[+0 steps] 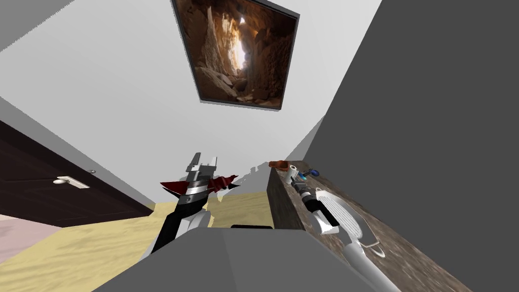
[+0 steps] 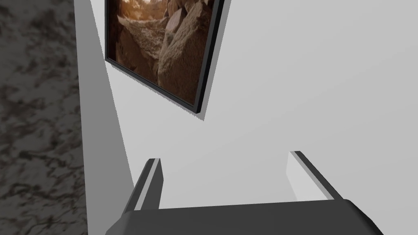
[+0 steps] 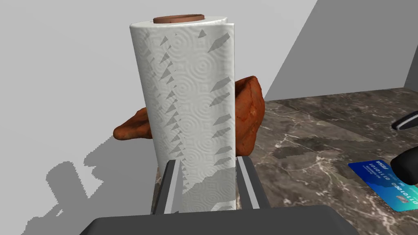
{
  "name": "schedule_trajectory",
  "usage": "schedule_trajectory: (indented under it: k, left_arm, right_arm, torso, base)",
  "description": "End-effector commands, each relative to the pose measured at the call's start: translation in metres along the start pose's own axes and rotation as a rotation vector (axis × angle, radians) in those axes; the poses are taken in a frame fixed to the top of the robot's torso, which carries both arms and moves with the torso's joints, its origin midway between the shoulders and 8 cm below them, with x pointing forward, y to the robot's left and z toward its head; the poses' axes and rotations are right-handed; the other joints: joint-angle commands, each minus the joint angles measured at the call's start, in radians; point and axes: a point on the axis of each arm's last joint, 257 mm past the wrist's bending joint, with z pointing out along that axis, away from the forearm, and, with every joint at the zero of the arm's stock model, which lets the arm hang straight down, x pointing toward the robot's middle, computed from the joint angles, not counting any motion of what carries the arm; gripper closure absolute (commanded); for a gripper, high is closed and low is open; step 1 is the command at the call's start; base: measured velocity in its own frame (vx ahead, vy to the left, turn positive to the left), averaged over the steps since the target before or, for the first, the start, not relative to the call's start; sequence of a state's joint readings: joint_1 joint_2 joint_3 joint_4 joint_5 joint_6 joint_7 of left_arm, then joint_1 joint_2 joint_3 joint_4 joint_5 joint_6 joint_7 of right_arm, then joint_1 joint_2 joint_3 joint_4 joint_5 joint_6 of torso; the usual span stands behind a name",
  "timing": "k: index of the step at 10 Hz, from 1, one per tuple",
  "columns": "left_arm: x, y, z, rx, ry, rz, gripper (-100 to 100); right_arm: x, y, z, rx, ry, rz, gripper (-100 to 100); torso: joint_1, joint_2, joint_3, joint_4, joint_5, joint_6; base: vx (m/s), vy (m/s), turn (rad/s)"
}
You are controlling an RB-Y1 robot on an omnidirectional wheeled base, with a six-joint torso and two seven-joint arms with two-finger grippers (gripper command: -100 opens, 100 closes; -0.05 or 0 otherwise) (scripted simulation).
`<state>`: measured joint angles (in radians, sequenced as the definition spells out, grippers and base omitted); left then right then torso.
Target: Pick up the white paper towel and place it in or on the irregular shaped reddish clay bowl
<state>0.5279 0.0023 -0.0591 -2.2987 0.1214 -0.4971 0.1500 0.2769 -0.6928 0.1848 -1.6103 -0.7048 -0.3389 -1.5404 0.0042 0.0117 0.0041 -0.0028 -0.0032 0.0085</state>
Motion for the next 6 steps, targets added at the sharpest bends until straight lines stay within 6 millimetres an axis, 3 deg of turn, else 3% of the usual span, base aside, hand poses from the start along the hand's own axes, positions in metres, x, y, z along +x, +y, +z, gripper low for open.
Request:
schedule_trajectory:
  k: [1,3,6]
  left_arm:
    - [0.0,0.0,0.0,0.0,0.0,0.0,0]
    - [0.0,0.0,0.0,0.0,0.0,0.0,0]
    - [0.0,0.0,0.0,0.0,0.0,0.0,0]
  right_arm:
    - [0.001,0.0,0.003,0.008,-0.02,0.025,100]
    - [0.015,0.004,0.01,0.023,-0.027,0.047,100]
    - [0.037,0.01,0.018,0.042,-0.031,0.055,100]
  torso:
    - [0.0,0.0,0.0,0.0,0.0,0.0]
    - [0.002,0.001,0.0,0.0,0.0,0.0]
    - [0.0,-0.01,-0.005,-0.002,-0.001,-0.002]
  base:
    - [-0.17,0.108,-0.258]
    - [-0.113,0.102,-0.227]
    - [-0.007,0.056,-0.084]
